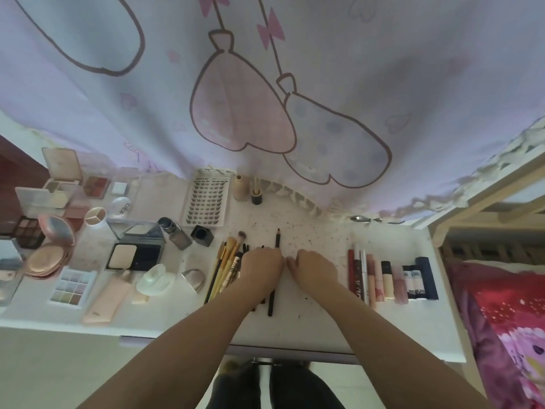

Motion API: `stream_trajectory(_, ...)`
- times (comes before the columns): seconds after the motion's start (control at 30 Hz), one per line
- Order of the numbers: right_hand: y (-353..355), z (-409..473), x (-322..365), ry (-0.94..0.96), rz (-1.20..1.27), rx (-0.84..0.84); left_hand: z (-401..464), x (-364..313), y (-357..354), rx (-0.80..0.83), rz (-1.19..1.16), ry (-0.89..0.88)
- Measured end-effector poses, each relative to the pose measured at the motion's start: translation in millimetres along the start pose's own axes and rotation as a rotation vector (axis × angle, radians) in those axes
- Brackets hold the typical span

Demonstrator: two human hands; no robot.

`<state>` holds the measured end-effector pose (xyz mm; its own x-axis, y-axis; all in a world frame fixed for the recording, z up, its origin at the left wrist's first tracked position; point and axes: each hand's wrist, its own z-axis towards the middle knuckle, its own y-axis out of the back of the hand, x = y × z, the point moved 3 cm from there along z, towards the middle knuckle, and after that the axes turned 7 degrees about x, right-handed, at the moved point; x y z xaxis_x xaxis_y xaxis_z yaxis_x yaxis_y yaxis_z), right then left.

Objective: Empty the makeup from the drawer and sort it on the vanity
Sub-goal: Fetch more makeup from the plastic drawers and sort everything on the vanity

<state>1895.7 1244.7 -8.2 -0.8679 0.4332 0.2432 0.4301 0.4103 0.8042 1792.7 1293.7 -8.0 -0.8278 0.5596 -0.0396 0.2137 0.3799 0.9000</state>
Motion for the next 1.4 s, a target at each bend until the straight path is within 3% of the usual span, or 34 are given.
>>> stream_trajectory(0.13, 42, -5, -52, -0.077, 0.059, -0.084, 5, -35, 11, -0.106, -0.103, -0.113)
stream_trajectory(0.27, 61, -11, -101, -0.179, 0.095, -0.055, 9, -102, 5, -0.048, -0.224, -0.213)
stream_trajectory(0.43, 57, -13, -111, -0.152, 0.135, -0.031, 20, -144, -10, 0.007, -0.255, -0.124)
stream_trajectory(0.77, 56, -7, -90, -0.136, 0.077, -0.023, 26, -126, -15, 0.087, -0.366, 0.003)
stream_trajectory(0.97, 62, -1, -69, -0.132, 0.624, 0.105, 5, -86, 3, 0.006, -0.503, -0.037)
stream_trajectory(1.17, 72, -24, -38, -0.023, 0.841, 0.205, -24, -49, 31, 0.2, -0.832, -0.239)
stream_trajectory(1.4, 70, -50, -15, 0.071, 1.082, 0.287, -54, -17, 48, 0.343, -0.982, -0.325)
